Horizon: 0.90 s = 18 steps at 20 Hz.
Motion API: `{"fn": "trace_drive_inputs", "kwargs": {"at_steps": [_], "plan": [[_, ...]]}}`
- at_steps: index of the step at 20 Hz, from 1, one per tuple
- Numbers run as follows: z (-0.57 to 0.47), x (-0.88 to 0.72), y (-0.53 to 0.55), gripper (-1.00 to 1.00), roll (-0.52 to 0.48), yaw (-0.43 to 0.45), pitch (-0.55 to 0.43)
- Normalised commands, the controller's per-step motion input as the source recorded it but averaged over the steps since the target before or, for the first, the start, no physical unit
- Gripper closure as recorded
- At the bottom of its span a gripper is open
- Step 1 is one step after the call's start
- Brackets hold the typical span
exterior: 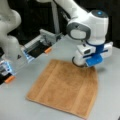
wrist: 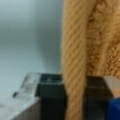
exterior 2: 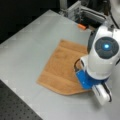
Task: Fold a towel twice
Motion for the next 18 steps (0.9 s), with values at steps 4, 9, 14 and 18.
{"fn": "trace_drive_inputs", "kwargs": {"at_steps": [4,9,14,18], "plan": [[-0.2,-0.72,-0.22,1.0,0.306,-0.149,-0.373],[-0.13,-0.59,-0.17,1.0,0.232,-0.269,-0.255],[-0.04,-0.53,-0.15,1.0,0.125,-0.314,-0.141],[0.02,-0.5,-0.08,1.0,0.086,-0.298,-0.036]]}}
